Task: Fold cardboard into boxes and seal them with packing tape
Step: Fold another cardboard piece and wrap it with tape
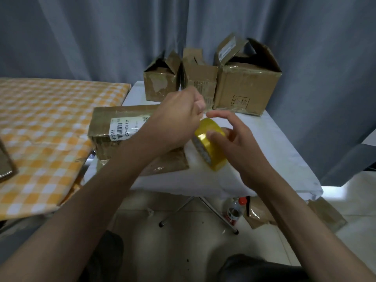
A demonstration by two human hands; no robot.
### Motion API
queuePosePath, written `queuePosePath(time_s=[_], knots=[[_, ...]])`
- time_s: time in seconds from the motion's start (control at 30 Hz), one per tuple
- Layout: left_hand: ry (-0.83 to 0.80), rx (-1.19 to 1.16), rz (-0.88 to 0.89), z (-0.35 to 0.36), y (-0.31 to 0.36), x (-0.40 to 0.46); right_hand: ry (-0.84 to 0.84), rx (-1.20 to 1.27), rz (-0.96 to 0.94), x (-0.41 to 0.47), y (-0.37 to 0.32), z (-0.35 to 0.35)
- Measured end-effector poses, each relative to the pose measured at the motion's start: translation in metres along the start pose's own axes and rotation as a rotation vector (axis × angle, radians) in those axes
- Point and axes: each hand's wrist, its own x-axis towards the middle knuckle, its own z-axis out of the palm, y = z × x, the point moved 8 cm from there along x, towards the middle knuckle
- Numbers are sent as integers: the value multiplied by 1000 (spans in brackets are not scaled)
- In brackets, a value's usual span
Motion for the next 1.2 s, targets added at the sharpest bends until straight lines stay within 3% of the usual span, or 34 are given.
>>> queuePosePath(time_s=[0.17,0.3,0.47,0.6,0.8,1.0,1.2], knots=[[18,-254,25,-3,3,3,53,-99,-103,9,-12,-23],[8,-293,-8,3,-18,10,-27,-147,-85,10,-5,-23],[-5,-224,-106,12,-41,17,-140,-203,-123,8,-6,-11],[-29,-149,-80,19,-40,19,-177,-199,-142,12,-12,-6],[69,123,-38,6,-55,23,-60,-268,-179,35,-15,-18],[-109,219,73,29,-81,11,42,-481,-106,77,17,-17],[-171,269,80,27,-98,3,54,-747,10,94,62,-7]])
